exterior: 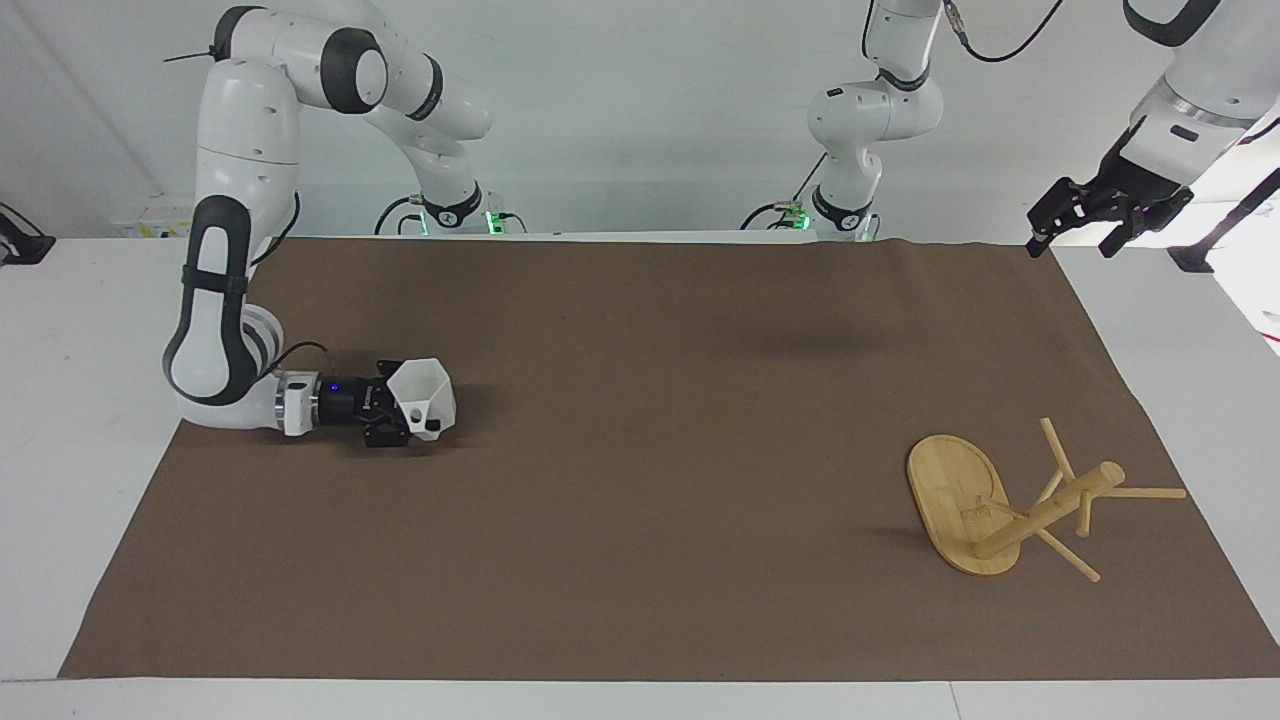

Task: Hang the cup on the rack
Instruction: 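Lift the white mug with the right gripper toward the table center, then grasp the mug with the left gripper while the right gripper holds it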

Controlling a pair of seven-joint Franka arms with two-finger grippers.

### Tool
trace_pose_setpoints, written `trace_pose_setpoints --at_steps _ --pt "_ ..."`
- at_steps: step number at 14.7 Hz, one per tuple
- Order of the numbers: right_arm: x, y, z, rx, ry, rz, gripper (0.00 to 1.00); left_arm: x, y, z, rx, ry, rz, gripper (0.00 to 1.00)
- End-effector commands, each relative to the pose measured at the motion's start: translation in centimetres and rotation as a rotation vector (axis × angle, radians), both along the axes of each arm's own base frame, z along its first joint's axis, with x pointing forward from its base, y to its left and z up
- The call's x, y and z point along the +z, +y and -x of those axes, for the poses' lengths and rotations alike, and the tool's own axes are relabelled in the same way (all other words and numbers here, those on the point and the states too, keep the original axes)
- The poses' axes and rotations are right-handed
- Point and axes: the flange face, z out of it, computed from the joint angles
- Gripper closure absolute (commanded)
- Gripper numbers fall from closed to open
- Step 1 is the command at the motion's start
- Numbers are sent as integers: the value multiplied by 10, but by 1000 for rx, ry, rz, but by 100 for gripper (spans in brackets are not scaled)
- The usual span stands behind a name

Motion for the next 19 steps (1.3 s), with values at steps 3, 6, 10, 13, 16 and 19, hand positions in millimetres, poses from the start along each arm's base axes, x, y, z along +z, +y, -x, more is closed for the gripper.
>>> trace_pose_setpoints --at_steps 3,6,10,13,16,19 --pt "47 149 -21 -82 63 29 73 14 -6 5 -11 -46 2 0" --pt "63 245 -16 -115 122 21 73 10 -48 6 49 -47 5 0" --pt "60 304 1 -165 111 96 73 -21 -147 2 139 -40 17 0" --pt "68 350 18 -199 123 67 73 -64 -210 -3 204 -59 39 0" --pt "75 379 35 -206 107 89 73 -88 -258 5 322 -19 48 0" --pt "78 383 38 -199 100 89 73 -112 -298 9 421 13 74 0"
